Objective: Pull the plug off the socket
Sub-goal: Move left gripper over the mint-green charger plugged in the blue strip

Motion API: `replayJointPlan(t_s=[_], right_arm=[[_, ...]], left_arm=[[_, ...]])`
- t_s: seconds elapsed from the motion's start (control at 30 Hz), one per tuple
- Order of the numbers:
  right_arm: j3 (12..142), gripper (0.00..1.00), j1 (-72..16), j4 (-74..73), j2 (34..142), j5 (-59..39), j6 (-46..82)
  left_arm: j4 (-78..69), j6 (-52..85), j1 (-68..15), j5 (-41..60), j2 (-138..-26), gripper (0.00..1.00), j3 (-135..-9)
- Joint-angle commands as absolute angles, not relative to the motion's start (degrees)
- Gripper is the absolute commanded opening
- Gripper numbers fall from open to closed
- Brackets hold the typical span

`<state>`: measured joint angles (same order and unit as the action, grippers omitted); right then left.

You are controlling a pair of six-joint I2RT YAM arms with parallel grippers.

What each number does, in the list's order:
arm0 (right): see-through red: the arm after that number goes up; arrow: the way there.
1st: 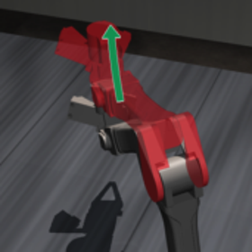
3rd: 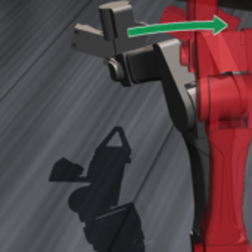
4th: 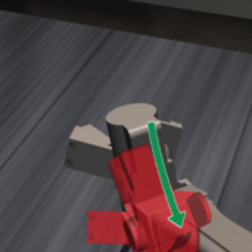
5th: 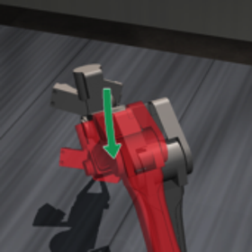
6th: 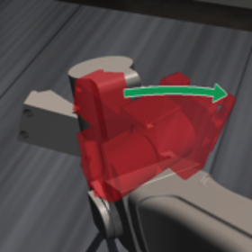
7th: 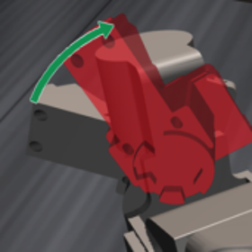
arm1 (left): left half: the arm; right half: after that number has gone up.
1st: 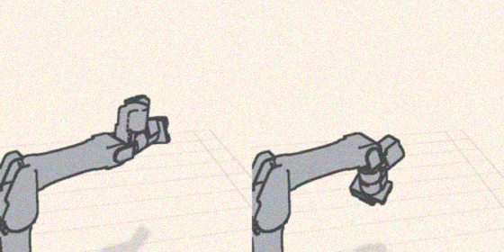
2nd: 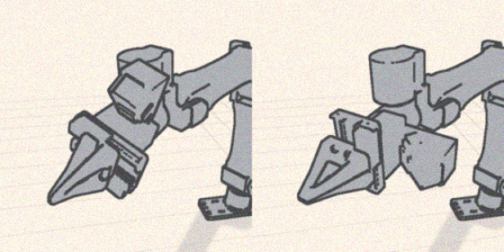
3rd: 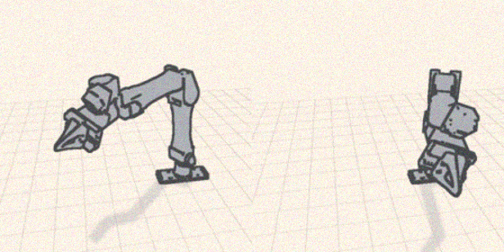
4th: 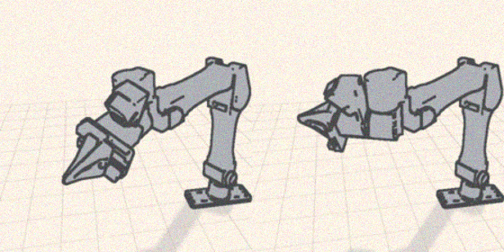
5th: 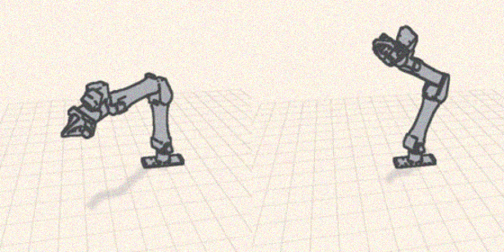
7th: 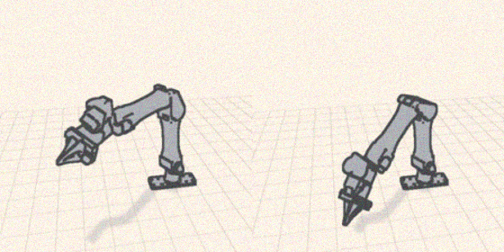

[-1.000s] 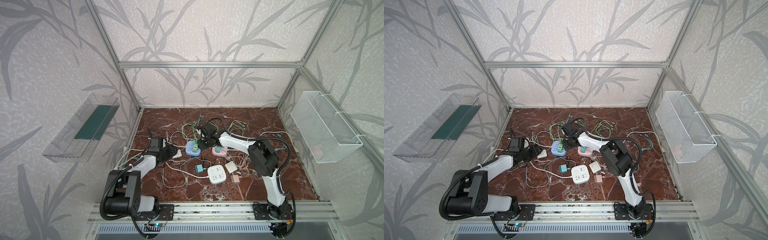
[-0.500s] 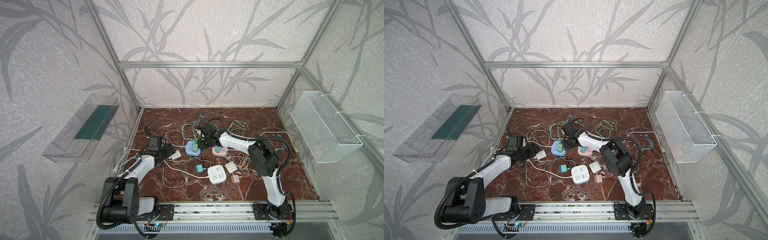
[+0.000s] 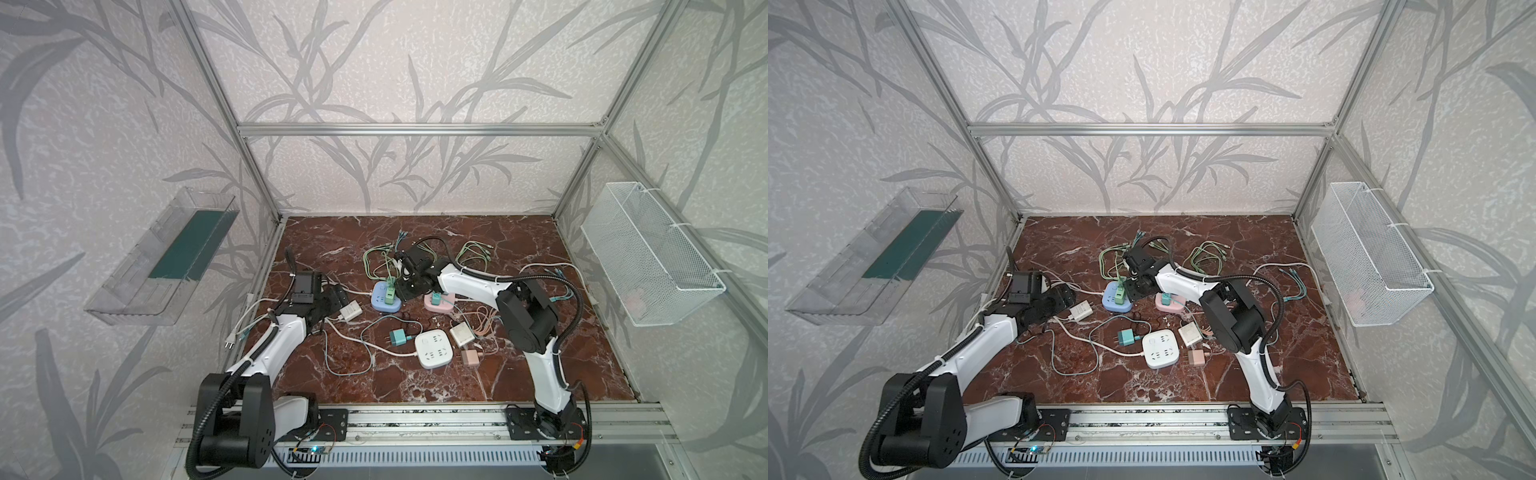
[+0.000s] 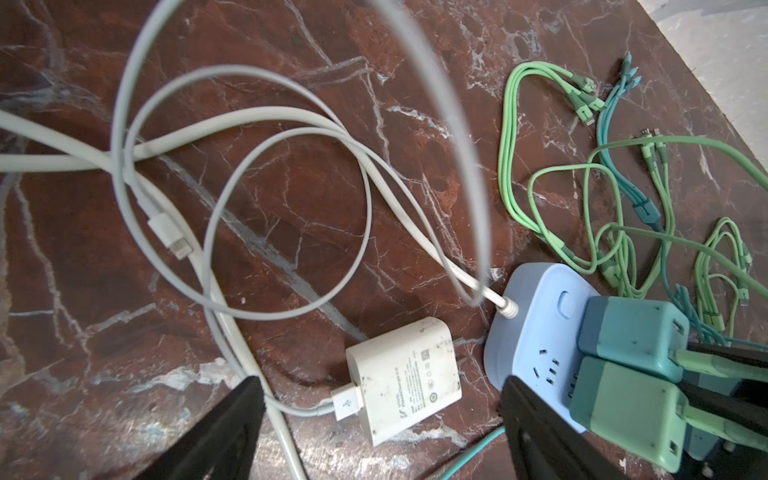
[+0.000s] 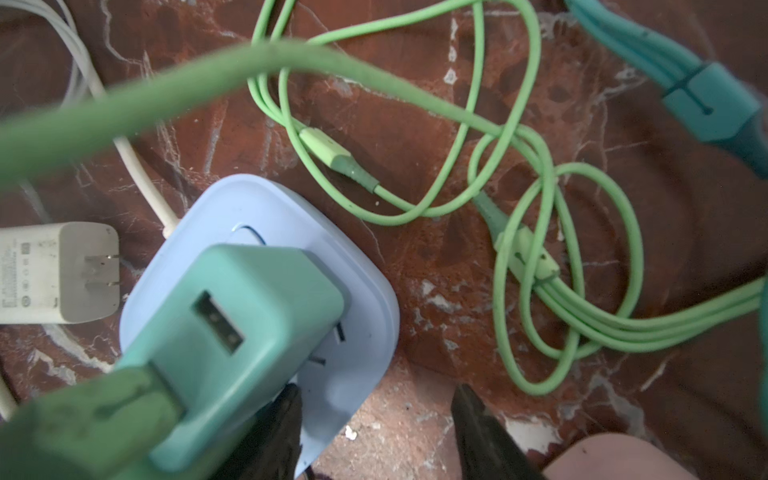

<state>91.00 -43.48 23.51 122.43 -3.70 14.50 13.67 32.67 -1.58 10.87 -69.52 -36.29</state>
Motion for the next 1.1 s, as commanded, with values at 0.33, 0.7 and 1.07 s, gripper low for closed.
replayJointPlan(t_s=[0.33,0.7,1.07], right_arm=[[90.0,0.59,-43.95,26.6,120.41,-4.62,13.81],[88.91,0.59,-43.95,25.68,118.87,-5.1,14.15],[89.12,0.59,-43.95,25.47,119.26,-5.59,14.5]], left_arm=[[12.49,29.1,-5.54,13.27,-62.35,0.83,-36.69],[10.28,25.63,-18.75,5.68,-62.49,0.78,-37.86],[6.21,21.66,-28.01,4.33,-70.34,0.75,-41.55]])
